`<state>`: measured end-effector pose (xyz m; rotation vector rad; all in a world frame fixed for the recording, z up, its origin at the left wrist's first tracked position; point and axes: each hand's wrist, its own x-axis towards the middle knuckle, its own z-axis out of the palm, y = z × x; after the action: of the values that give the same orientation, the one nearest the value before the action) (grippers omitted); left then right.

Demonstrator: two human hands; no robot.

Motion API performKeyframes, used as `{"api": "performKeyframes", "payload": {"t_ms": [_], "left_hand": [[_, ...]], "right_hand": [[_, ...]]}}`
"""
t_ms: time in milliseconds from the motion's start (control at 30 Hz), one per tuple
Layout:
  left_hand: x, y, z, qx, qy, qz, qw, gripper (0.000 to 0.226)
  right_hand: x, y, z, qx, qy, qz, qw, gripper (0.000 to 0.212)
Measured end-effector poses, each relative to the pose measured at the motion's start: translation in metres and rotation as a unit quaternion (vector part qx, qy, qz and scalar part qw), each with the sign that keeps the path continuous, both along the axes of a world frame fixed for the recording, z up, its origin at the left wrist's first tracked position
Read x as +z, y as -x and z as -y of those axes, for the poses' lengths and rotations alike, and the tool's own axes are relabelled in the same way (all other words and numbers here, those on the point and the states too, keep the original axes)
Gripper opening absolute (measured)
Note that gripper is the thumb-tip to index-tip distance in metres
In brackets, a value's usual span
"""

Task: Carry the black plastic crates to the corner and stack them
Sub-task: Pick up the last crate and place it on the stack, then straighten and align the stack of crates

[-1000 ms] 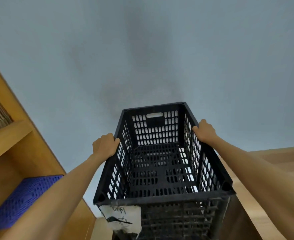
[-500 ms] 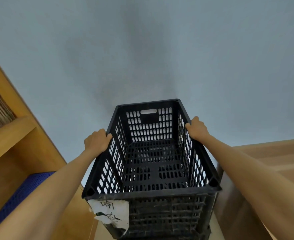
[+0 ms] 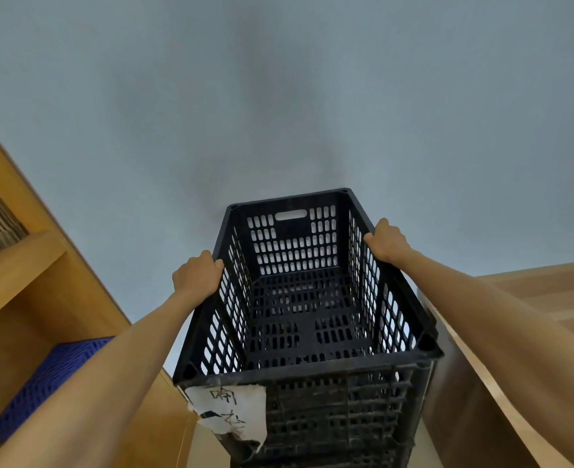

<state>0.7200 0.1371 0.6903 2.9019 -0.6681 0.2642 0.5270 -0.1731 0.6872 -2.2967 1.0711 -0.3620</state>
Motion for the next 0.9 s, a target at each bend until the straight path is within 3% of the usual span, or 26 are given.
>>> {"api": "performKeyframes", "payload": {"t_ms": [300, 500, 567, 667, 800, 900], "left_hand": [[-0.005, 0.019, 0.008, 0.036, -0.019, -0.004, 0.999, 0.037], [-0.005, 0.050, 0.021, 0.106, -0.135, 0.008, 0.985, 0.050], [-0.004, 0.065, 0.033, 0.136, -0.130, -0.027, 0.982, 0.064], [-0.005, 0.088, 0.053, 0.158, -0.108, -0.077, 0.979, 0.075], [-0.020, 0.125, 0.073, 0.110, -0.064, -0.070, 0.989, 0.067], [-0.026, 0.162, 0.090, 0.078, -0.023, -0.038, 0.996, 0.061]], "right_hand": [[-0.010, -0.002, 0.015, 0.018, -0.004, 0.020, 1.000, 0.039], [-0.013, 0.005, 0.033, 0.106, -0.008, 0.009, 0.994, 0.055], [-0.008, 0.011, 0.046, 0.143, 0.027, -0.019, 0.989, 0.066], [-0.001, 0.019, 0.070, 0.200, 0.086, 0.019, 0.976, 0.056], [0.001, 0.016, 0.092, 0.295, 0.188, 0.090, 0.932, 0.036], [0.000, -0.001, 0.089, 0.357, 0.250, 0.083, 0.896, 0.041]]}}
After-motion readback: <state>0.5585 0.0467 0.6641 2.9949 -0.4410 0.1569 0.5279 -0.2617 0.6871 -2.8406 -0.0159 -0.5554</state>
